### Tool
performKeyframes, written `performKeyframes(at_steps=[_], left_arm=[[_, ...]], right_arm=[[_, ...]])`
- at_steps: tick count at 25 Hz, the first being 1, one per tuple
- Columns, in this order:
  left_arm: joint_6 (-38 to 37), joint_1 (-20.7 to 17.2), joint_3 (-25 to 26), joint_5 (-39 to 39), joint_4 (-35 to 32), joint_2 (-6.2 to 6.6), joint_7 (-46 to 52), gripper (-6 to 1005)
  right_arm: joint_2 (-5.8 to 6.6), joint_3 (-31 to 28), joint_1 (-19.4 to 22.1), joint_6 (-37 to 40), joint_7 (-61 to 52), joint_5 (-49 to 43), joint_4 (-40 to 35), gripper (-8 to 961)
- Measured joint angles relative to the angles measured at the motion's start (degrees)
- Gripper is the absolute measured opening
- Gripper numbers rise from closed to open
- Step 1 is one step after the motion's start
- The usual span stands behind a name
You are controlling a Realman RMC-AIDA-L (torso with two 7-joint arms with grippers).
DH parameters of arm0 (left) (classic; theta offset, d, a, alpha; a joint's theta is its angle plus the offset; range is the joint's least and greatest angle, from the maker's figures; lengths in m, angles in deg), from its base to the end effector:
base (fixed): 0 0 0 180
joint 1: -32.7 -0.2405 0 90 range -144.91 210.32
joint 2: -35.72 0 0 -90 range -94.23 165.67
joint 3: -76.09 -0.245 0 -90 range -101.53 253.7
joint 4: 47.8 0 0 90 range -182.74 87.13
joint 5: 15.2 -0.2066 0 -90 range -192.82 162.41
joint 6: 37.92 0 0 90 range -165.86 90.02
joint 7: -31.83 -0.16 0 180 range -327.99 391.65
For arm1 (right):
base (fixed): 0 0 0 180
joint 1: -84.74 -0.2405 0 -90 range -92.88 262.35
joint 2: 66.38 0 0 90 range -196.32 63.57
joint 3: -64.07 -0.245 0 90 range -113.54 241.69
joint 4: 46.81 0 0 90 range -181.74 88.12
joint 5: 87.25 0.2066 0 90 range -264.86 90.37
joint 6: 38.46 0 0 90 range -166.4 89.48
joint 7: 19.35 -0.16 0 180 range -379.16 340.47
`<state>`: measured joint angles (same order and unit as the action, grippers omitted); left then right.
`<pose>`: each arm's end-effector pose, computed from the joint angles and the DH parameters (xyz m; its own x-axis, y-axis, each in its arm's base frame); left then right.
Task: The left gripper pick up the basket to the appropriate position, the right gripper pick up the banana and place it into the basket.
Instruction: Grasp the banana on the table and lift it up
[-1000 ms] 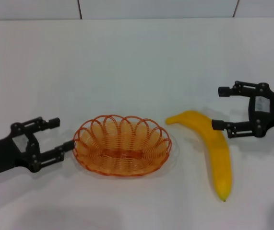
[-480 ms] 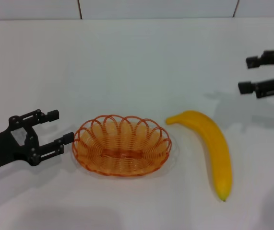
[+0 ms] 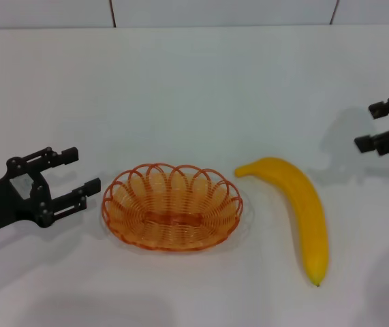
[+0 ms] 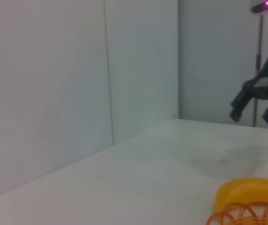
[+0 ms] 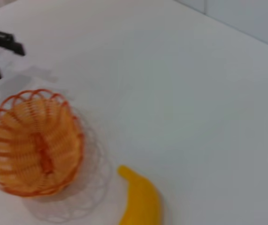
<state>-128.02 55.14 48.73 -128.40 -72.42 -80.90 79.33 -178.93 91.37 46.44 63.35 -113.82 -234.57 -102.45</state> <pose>-0.3068 0.2823 -0.0028 0.8296 0.1020 0.5489 0.3663 -0.8414 -0.3974 0.2681 0.3479 0.0881 0.8728 -0.4806 -0.0854 -0.4849 -0.8337 -0.2643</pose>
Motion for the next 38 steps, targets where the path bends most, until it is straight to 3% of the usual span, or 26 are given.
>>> performKeyframes(at_steps=[1, 6, 8, 19, 38], left_arm=[[0.0, -0.2, 0.3, 0.0, 0.0, 0.0, -0.1, 698], [0.0, -0.3, 0.7, 0.0, 0.1, -0.01, -0.1, 698], [0.0, -0.1, 0.7, 0.0, 0.1, -0.04, 0.0, 698], [0.0, 0.1, 0.7, 0.0, 0.2, -0.17, 0.0, 697], [0.0, 0.1, 0.9, 0.1, 0.2, -0.18, 0.3, 697]], right_arm=[[0.0, 0.0, 0.0, 0.0, 0.0, 0.0, 0.0, 872], [-3.13, -0.1, 1.0, 0.0, 3.8, 1.1, 0.1, 862], [-3.68, 0.0, 1.1, -0.6, 4.9, 1.2, 1.7, 858], [-3.46, -0.3, 1.0, -12.8, 10.0, 2.9, 16.1, 836], [-3.44, 0.0, 1.3, -16.5, 10.2, 2.5, 21.6, 799]])
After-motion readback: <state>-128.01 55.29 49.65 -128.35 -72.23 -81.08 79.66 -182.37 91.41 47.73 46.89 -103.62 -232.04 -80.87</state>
